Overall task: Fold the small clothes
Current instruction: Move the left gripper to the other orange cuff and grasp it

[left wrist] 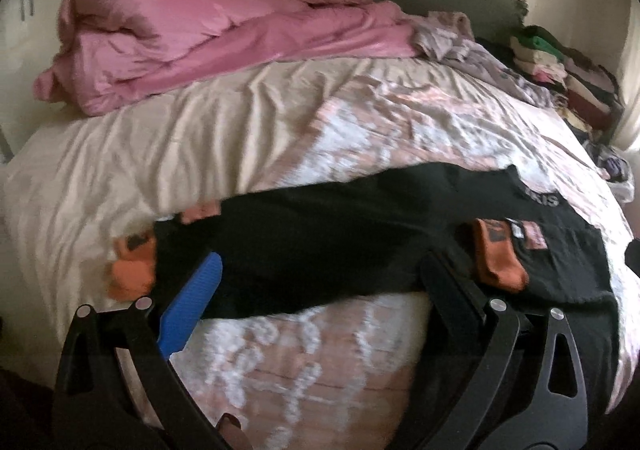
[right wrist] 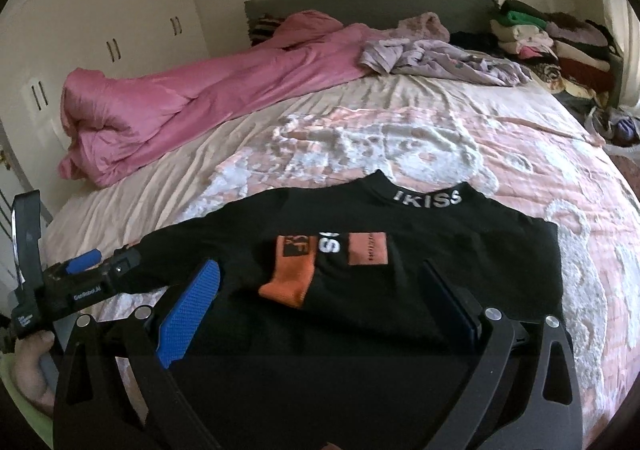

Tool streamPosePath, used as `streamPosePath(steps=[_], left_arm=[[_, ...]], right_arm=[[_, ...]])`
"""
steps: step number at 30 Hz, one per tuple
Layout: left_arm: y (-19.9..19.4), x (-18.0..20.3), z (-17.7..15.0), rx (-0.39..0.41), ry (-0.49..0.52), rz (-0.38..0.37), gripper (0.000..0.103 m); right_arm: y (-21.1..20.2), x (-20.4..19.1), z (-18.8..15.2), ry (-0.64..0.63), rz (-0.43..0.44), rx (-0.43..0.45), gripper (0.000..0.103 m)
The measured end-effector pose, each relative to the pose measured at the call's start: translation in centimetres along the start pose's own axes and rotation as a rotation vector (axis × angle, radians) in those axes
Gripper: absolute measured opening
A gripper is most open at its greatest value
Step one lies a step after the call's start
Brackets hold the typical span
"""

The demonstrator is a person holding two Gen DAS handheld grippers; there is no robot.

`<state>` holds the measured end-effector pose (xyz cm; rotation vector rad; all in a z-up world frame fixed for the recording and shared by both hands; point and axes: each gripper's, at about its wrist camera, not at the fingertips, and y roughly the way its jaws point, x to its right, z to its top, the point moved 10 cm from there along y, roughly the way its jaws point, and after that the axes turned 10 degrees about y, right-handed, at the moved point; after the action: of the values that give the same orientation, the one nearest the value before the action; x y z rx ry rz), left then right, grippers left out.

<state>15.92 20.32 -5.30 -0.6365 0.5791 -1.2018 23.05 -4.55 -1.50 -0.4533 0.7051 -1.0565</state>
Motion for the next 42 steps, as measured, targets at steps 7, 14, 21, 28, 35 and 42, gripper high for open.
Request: streamPosePath(steps=[7, 14, 21, 28, 35, 42], left_arm=[[0.6, -3.2, -0.8, -0.020, -0.049, 0.040, 0.093], [1.3, -7.3, -2.1, -0.051, -0.117, 0.106, 0.093], [1.8, -10.6, -3.4, -0.068, -0.179, 0.162, 0.093], [2.9, -14.0, -5.1, -0.108, -0.256, 0.216, 0.093], [4.9, -15.7, -7.3, -0.168, -0.351, 0.194, 0.093], [6.3, -15.2, -7.1, -0.146, -0.371, 0.170, 0.064]], right_arm=[[1.2, -2.8, 0.0, -0.035, 0.023, -0.011, 0.098], [2.0, -6.4, -0.7, -0.104, 0.054, -0.025, 0.098], [3.0, -9.1, -1.9, -0.152, 0.074, -0.051, 0.098], [3.5, -10.2, -3.0, -0.177, 0.079, -0.068, 0.098], [4.2, -9.2, -3.7, -0.146, 0.070, -0.084, 0.098], [4.5, -7.1, -4.0, -0.084, 0.057, -0.089, 0.098]])
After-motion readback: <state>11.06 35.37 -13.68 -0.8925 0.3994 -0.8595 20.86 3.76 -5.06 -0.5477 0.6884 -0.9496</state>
